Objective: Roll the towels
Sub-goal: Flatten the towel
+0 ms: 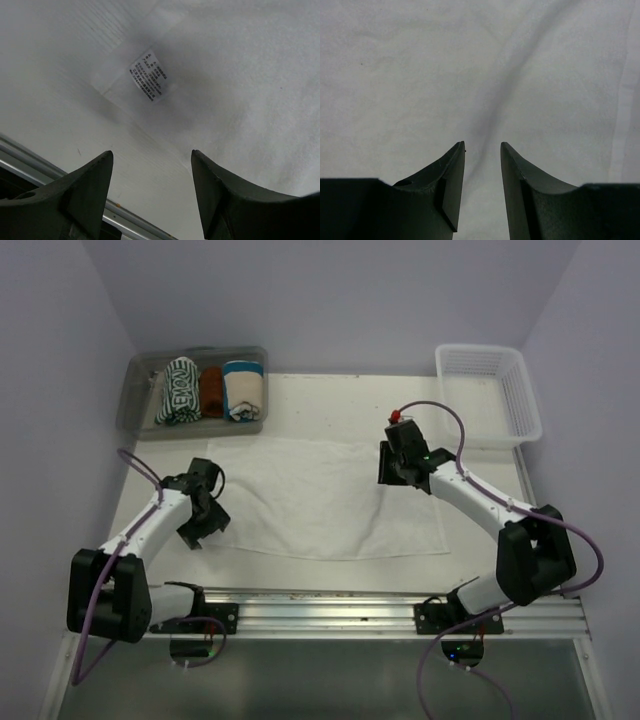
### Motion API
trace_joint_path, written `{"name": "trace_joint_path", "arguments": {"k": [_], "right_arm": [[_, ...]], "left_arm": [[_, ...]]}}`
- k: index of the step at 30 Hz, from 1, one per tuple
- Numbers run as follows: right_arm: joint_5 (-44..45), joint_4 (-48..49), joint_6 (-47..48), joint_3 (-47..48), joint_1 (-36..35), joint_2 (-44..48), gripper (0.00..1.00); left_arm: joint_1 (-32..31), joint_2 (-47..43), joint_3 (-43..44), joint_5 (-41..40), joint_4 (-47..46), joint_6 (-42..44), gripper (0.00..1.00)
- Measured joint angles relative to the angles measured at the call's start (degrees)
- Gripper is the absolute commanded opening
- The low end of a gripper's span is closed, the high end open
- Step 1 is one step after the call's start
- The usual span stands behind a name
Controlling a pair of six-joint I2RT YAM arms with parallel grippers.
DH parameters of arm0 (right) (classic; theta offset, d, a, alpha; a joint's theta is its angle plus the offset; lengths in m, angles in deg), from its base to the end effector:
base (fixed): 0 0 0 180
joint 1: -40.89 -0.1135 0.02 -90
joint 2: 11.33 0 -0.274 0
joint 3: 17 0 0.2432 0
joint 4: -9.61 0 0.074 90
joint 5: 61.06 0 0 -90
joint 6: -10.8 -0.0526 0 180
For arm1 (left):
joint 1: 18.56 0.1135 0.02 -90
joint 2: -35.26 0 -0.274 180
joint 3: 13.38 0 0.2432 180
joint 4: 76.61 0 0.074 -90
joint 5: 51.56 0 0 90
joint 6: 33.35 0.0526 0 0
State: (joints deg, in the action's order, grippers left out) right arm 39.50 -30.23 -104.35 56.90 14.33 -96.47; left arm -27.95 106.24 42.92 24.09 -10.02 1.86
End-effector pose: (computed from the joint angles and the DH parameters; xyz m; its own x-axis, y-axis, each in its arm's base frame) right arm 0.2854 0.1319 0.2413 -0.7730 0.0807 -0.6293 -0.0089 0.9904 0.1379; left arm 0.1846 -0.0173 0.1874 -0.6611 -0.6930 -0.2877 -0.7270 0.6864 0.0172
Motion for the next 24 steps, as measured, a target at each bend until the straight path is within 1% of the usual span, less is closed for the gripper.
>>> {"name": "trace_joint_path", "arguments": {"k": [6,12,15,16,18,22,24], "right_arm": [[-1.14,0.22,-0.46,-2.89,0.0,2.84,0.4],[-1.33,0.46,-1.14,-5.64,0.0,4.59,0.4],[-1.25,0.11,-1.53,-6.51,0.0,5.22,0.4],[-1.22,-0.13,-1.68,-6.58,0.0,5.55,0.4],[-1.11,-0.2,-1.88,-6.6,0.0,6.45,0.4],[-1.09,-0.24,-1.92,-6.6,0.0,7.61,0.4],[-1.07,-0.42,-1.92,-6.6,0.0,7.65,0.4]], "left_arm": [[2.19,2.16,0.04,-3.69,0.09,-0.63,0.65],[8.57,1.84,0.17,-4.07,-1.18,1.81,0.59],[9.18,1.55,-0.22,-2.75,-2.47,2.45,0.53],[9.42,1.55,-0.76,-1.9,-3.39,2.51,0.49],[10.05,1.55,-2.6,-0.79,-5.09,2.78,0.45],[10.4,2.69,-6.12,1.18,-7.63,2.89,0.44],[10.51,2.89,-6.23,1.68,-8.35,2.95,0.44]]}}
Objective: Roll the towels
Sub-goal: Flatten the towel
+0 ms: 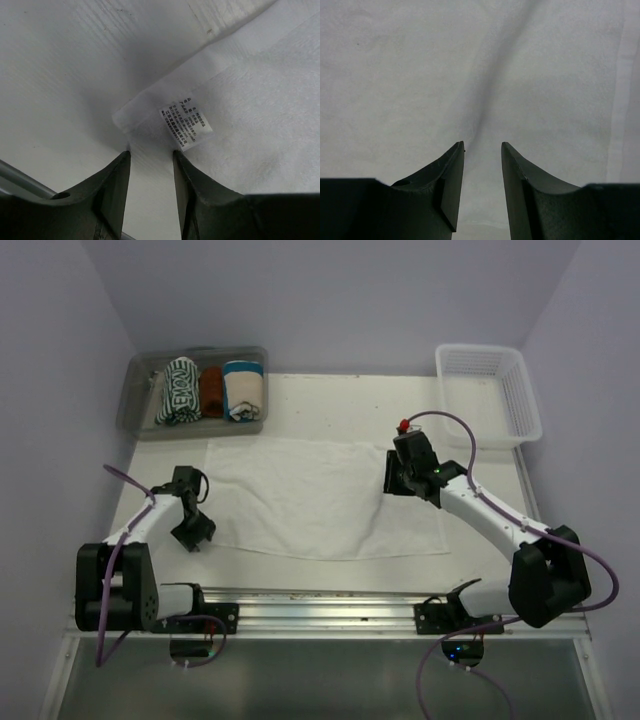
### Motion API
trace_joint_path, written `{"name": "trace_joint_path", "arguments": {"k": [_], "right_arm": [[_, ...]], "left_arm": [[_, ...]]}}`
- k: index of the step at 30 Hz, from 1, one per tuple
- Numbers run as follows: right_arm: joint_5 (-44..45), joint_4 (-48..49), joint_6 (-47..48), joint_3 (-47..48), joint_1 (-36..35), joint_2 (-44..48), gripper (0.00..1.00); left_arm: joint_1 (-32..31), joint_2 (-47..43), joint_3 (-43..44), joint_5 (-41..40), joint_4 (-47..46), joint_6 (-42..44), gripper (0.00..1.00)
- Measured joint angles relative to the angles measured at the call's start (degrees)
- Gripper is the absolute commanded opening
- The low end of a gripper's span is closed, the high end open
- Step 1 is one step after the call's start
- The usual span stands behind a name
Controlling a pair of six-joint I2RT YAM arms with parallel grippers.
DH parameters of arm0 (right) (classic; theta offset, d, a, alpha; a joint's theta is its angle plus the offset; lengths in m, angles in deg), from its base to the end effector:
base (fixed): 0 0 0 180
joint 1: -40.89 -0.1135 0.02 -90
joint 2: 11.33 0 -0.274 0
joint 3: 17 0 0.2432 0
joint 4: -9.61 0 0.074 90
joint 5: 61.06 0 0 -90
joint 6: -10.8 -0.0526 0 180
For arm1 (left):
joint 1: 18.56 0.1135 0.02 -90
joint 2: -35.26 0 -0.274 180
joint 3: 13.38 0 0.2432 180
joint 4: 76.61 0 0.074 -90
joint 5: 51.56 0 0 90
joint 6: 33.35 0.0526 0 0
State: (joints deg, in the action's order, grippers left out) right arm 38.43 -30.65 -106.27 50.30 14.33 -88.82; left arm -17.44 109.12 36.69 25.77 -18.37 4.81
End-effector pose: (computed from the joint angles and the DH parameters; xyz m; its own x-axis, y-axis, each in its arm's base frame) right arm 0.2545 0.1175 0.2409 -0.7721 0.1158 -0.6249 0.0048 0.9843 0.1766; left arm 0.1835 0.0151 0.1545 -0.5729 -0.7785 -0.2565 -0.8091 0.5871 0.0252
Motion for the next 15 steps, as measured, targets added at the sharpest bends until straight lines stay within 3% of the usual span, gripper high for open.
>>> {"name": "trace_joint_path", "arguments": {"k": [2,3,5,6,7,15], "right_arm": [[0.02,-0.2,0.0,0.0,0.0,0.0,0.4],[0.02,-0.22,-0.04,0.0,-0.02,0.0,0.4],[0.04,-0.42,-0.35,-0.02,0.0,0.0,0.4],[0.04,-0.37,-0.55,-0.17,0.0,0.0,0.4],[-0.02,-0.33,-0.83,-0.52,-0.02,0.09,0.4],[0.02,-3.78,-1.07,-3.87,0.72,3.65,0.45]], "left_arm": [[0.0,0.13,0.0,0.28,-0.2,0.22,0.41],[0.0,0.2,0.02,0.35,-0.28,0.26,0.3],[-0.02,0.48,0.15,0.74,-1.31,0.22,0.18],[-0.02,0.66,0.26,1.07,-1.79,0.28,0.04],[-0.02,0.72,0.31,1.18,-2.29,0.37,0.0],[0.0,0.79,0.55,1.64,-3.69,2.99,0.0]]}}
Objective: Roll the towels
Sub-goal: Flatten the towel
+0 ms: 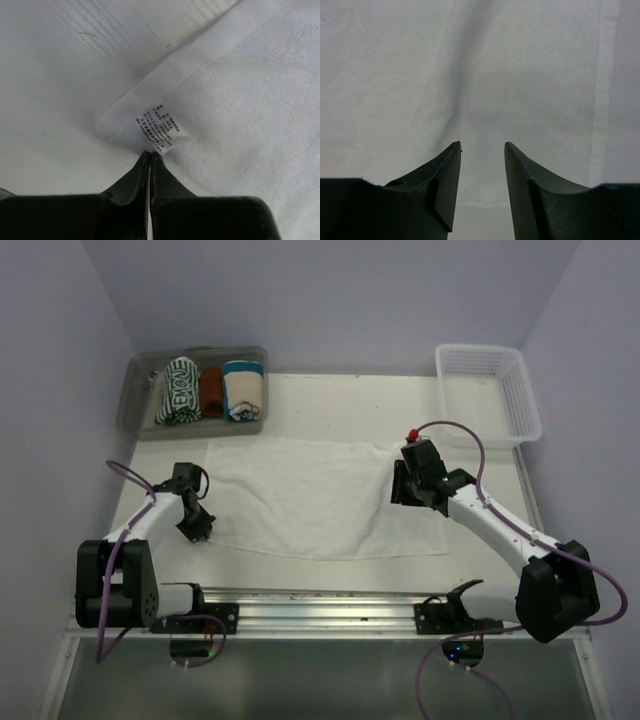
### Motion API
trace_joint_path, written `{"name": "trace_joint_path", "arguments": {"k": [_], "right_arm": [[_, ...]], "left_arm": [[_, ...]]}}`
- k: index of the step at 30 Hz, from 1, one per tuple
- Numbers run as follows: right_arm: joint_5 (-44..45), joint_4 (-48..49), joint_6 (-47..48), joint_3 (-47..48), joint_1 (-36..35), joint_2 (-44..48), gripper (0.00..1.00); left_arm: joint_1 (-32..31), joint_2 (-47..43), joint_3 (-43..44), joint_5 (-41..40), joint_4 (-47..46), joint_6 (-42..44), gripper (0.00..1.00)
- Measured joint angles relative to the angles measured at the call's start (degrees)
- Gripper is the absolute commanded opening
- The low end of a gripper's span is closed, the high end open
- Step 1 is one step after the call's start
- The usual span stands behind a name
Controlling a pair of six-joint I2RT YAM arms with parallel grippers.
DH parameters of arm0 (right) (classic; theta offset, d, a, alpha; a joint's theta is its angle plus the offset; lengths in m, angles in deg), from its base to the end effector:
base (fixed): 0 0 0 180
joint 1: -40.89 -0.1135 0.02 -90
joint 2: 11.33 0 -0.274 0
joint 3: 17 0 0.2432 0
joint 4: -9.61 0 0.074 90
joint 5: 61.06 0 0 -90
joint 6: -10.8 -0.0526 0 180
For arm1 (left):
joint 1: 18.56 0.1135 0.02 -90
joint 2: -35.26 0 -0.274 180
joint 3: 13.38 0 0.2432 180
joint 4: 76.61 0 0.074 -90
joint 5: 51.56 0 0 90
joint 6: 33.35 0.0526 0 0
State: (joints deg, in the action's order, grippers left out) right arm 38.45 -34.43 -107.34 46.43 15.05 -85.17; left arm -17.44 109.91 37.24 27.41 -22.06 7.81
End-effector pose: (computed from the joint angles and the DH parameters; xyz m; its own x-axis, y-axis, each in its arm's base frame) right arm 0.2343 0.1038 0.2303 -0.8077 0.1257 -0.5761 0.0425 0.9869 0.1557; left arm 0.1942 0.0139 0.1555 -0.6021 -0.7509 -0.2715 -0.7754 0.6310 -0.0256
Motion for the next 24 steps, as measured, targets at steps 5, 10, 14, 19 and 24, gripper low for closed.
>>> {"name": "trace_joint_path", "arguments": {"k": [5,10,14,19,24], "right_arm": [[-1.27,-1.03,-1.51,-0.9,3.8,5.42,0.49],[-4.59,-1.7,-3.82,-6.51,13.92,9.77,0.45],[-4.79,-3.91,-7.17,-10.08,17.44,11.96,0.39],[-4.66,-6.29,-14.16,-16.35,17.99,18.71,0.37],[-2.19,-12.5,-19.3,-17.38,17.99,19.85,0.37]], "left_arm": [[0.0,-0.85,1.51,0.72,-0.35,2.1,0.0],[0.0,-7.93,3.54,1.68,-0.28,4.63,0.0],[0.0,-11.28,6.1,1.73,-0.33,6.32,0.0],[0.0,-9.79,7.93,2.47,-0.46,7.72,0.0],[0.0,-8.46,7.93,3.39,-0.55,8.2,0.0]]}}
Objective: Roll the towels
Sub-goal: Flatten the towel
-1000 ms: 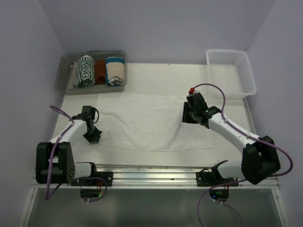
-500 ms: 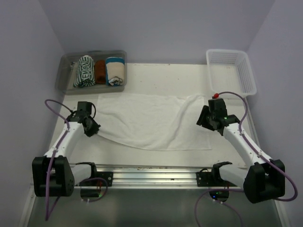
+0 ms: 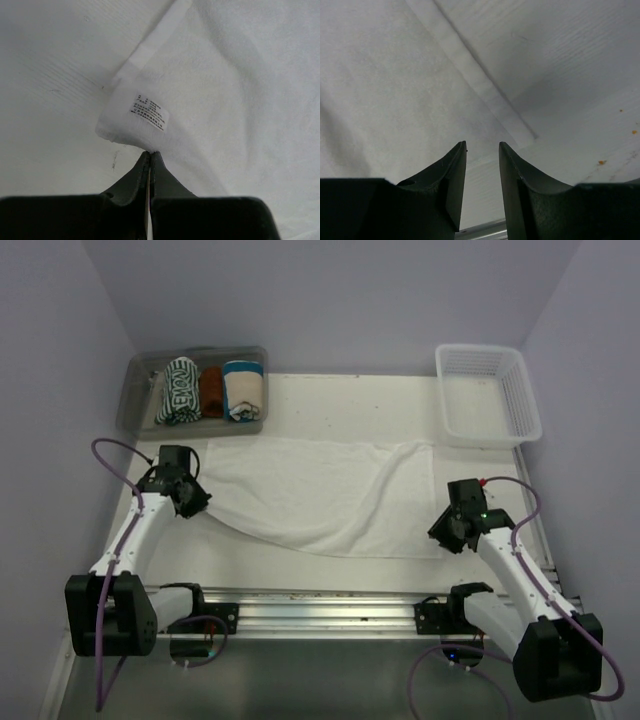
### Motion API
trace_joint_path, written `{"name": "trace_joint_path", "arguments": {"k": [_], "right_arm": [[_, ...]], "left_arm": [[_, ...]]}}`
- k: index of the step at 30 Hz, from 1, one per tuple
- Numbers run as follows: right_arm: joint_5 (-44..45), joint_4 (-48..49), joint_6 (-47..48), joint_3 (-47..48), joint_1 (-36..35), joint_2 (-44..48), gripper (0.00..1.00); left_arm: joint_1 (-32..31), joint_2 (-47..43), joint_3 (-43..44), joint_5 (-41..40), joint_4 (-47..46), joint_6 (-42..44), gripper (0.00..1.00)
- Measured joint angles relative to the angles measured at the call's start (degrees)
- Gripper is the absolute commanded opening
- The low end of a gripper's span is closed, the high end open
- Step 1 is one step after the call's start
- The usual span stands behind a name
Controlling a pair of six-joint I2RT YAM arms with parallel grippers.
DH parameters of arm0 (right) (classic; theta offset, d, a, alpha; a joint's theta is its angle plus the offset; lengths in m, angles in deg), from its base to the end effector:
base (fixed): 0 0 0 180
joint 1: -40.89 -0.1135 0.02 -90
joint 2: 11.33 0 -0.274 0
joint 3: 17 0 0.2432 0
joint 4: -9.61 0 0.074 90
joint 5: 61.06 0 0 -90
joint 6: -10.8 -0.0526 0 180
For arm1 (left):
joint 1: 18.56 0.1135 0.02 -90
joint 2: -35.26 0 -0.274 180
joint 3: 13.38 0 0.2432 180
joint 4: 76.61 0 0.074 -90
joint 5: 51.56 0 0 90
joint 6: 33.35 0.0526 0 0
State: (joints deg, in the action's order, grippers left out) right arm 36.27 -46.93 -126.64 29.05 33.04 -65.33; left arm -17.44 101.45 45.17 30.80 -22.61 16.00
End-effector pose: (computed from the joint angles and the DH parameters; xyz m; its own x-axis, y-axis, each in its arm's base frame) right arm 0.1536 0.0144 0.1877 -0.6644 0.6459 -0.3761 0.6037 0.7604 0.2393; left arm 0.2102 0.0111 0.2209 -0.6138 -0.6578 -0.4366 -0.6357 0.7397 -0.2207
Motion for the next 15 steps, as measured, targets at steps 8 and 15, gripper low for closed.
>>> {"name": "trace_joint_path", "arguments": {"k": [8,15], "right_arm": [[3.41,-8.0,-3.85,0.04,0.04,-1.18,0.45],[1.42,-4.46,-3.5,-0.98,0.04,-4.44,0.47]], "left_arm": [[0.0,0.72,0.94,1.18,-0.35,0.85,0.0],[0.0,0.72,1.07,1.55,-0.72,0.87,0.0]]}}
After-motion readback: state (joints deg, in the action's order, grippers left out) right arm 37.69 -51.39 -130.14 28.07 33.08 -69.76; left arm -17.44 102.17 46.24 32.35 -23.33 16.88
